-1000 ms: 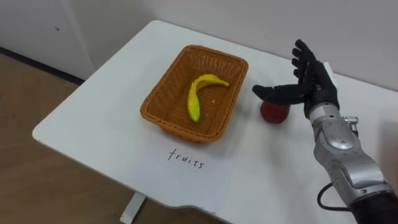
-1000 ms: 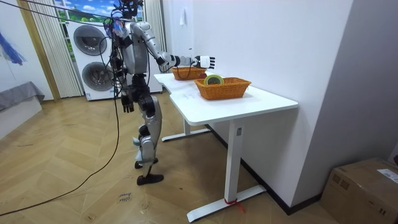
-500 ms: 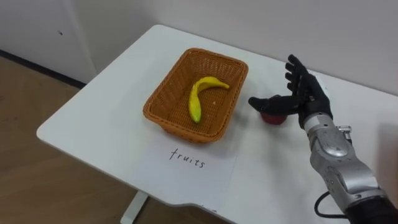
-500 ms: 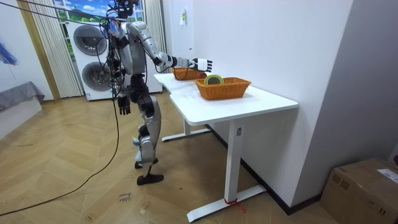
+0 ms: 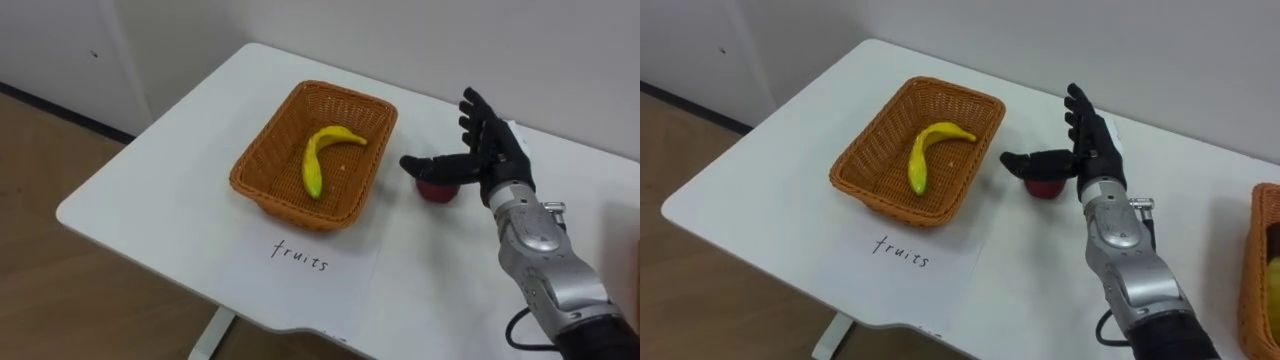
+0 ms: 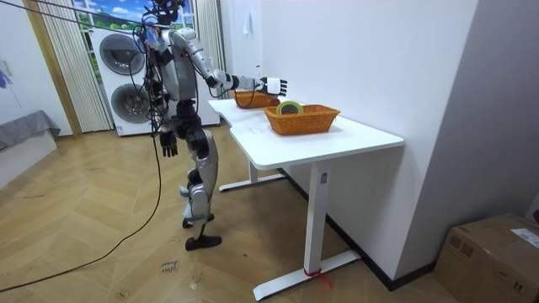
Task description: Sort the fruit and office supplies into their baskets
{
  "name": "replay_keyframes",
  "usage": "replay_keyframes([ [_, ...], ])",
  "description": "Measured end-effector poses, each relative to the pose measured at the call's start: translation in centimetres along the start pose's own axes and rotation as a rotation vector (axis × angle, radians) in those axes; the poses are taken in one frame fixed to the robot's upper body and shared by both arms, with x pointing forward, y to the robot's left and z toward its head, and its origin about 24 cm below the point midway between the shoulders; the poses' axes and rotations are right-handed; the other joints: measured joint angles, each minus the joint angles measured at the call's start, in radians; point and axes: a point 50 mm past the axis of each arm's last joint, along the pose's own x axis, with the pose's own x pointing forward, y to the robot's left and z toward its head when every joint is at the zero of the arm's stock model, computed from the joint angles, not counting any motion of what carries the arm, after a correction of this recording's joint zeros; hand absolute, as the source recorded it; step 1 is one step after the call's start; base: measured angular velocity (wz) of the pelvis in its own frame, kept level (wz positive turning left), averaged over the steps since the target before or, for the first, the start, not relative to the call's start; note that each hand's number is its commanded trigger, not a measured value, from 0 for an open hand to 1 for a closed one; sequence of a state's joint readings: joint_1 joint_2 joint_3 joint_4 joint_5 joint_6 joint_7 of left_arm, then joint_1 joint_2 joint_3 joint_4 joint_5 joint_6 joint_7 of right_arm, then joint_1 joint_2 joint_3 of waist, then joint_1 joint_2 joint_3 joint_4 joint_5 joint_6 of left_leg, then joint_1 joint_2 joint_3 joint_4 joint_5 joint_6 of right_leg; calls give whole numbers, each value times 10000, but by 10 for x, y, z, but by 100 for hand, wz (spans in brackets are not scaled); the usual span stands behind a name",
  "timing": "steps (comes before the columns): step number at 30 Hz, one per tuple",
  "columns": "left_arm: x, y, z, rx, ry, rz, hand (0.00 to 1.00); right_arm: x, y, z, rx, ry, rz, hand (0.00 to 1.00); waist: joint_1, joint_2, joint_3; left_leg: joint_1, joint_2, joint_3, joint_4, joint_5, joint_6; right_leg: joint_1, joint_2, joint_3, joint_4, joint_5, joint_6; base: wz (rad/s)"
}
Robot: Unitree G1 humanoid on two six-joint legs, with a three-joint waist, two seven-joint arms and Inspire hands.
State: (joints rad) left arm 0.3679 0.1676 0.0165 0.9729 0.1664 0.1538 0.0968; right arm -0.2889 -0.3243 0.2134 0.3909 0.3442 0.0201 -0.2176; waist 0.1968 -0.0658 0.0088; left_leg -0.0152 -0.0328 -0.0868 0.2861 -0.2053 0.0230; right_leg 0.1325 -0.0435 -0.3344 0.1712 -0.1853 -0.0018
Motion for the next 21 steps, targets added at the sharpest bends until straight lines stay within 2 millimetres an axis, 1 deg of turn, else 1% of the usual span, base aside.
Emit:
replay_keyframes([
  [2,0,0,0,4,-5,5,0,0,0,0,2,12,15,0,-5,16,11,-10,-3,6,0,0,0,-11,0,3,-13,-4,4,0],
  [3,0,0,0,4,-6,5,0,-1,0,-1,3,38,26,0,-9,-10,-7,-17,-7,9,1,0,0,-14,-2,1,-22,-8,5,0],
  [6,0,0,0,8,-3,4,0,-3,-1,-5,0,165,27,0,-7,-6,-8,-32,-8,17,-1,0,0,-34,-4,0,-23,-16,6,0],
  [11,0,0,2,15,-3,14,0,-5,-1,-10,-9,309,42,0,-16,54,-34,-39,-4,17,-4,1,1,-27,-3,-15,-9,-16,6,0],
  [13,0,0,2,26,28,7,0,-6,-2,-12,-14,369,79,0,-106,94,-44,-41,-3,15,-4,1,1,-17,-3,-24,-9,-16,6,0],
  [16,0,0,1,31,79,24,0,-7,-1,-13,-35,430,209,0,-210,157,-20,20,-17,-10,-18,1,1,55,-13,-69,-20,-29,11,4],
  [19,0,0,1,32,71,53,0,-7,-1,-15,-53,517,348,0,-250,141,-27,48,-34,-6,-21,1,1,76,-23,-39,-19,-81,10,0],
  [21,0,1,2,28,51,58,0,-7,-3,-21,-170,759,403,0,-264,137,-30,70,-44,-7,-24,1,2,98,-29,-3,-18,-97,18,0],
])
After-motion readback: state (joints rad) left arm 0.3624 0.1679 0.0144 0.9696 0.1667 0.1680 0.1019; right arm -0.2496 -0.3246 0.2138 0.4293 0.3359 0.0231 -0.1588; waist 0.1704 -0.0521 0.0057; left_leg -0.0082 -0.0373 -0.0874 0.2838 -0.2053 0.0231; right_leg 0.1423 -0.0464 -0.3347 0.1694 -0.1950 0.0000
